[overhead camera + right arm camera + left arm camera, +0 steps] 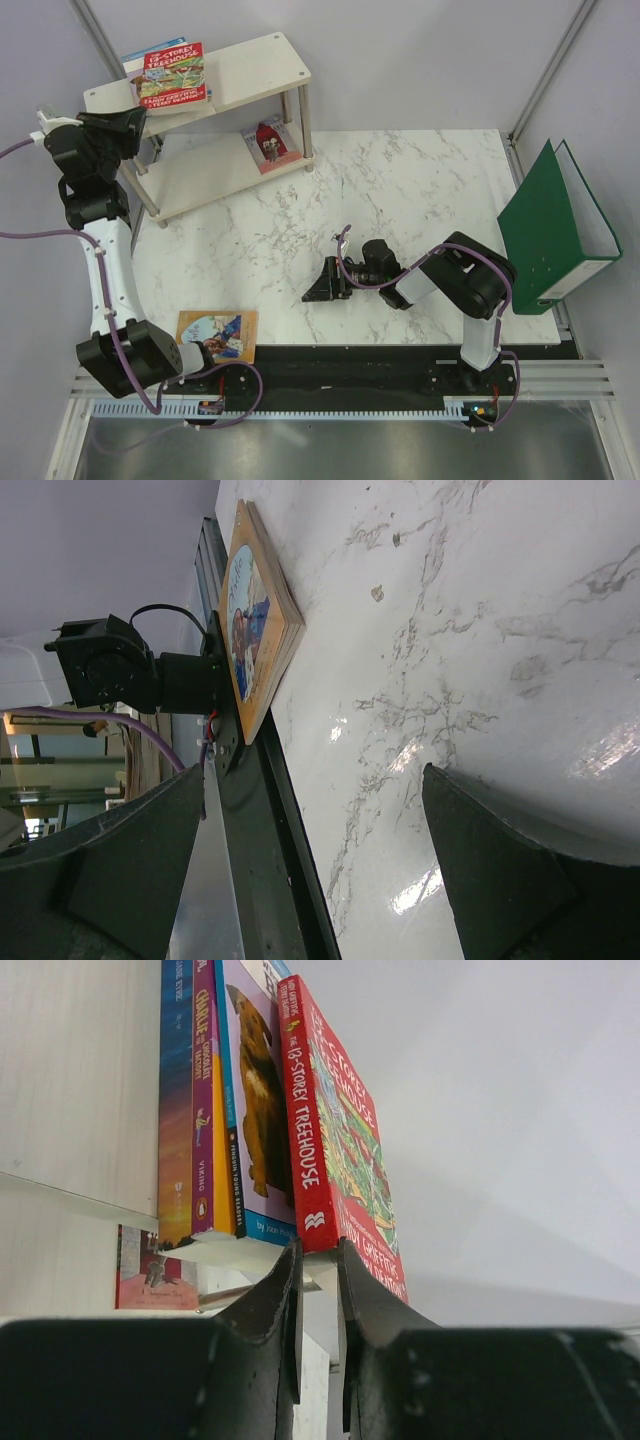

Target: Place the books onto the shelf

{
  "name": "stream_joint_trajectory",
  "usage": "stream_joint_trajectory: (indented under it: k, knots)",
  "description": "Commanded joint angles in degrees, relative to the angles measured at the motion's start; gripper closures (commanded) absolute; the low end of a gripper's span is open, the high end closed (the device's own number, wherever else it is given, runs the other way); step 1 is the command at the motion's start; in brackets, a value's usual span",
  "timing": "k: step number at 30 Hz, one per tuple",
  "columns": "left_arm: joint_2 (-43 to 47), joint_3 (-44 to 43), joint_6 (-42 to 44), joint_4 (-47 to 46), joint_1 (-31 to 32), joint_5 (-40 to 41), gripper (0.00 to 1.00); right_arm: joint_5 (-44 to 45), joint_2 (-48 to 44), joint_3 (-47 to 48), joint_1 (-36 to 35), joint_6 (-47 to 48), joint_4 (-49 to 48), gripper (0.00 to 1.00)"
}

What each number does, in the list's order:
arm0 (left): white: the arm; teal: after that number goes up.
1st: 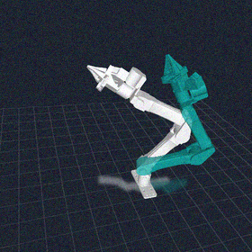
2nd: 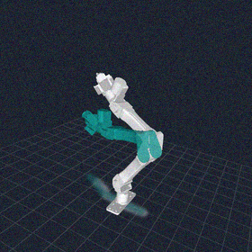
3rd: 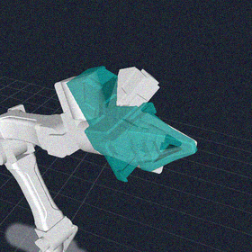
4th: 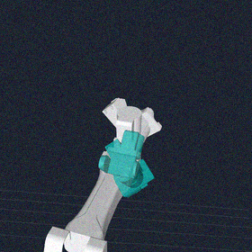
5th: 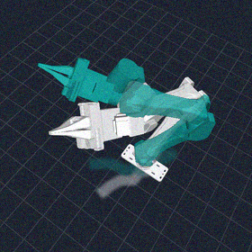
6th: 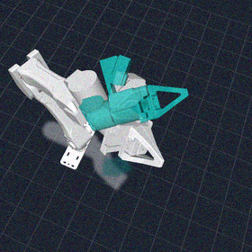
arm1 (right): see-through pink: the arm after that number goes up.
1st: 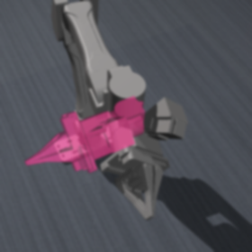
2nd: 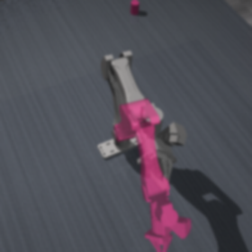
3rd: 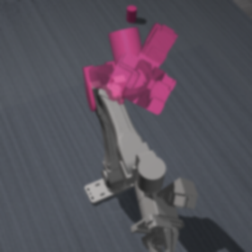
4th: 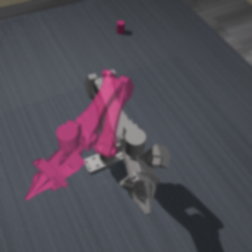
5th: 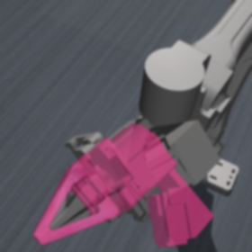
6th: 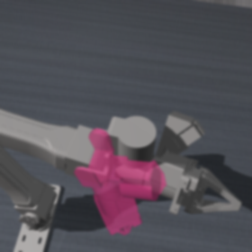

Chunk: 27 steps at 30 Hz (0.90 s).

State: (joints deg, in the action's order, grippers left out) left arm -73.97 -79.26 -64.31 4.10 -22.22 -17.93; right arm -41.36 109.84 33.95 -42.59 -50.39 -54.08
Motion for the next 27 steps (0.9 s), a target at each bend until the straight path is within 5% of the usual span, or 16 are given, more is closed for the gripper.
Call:
stream_joint_trajectory:
  k: [1,19,27]
  knots:
    - [2.17,0.43,-2.04,-5.59,-1.16,2.81,0.98,2.96,5.65,-3.19,-0.39,2.76,13.66,0.02]
    - [4.36,5.52,-3.89,-6.82,-3.36,-2.62,0.98,2.78,6.08,-3.02,-0.39,2.67,13.48,0.02]
    - [3.84,6.93,-3.8,-8.84,-3.27,-8.43,0.79,2.69,6.35,-2.93,-0.39,2.4,13.48,0.02]
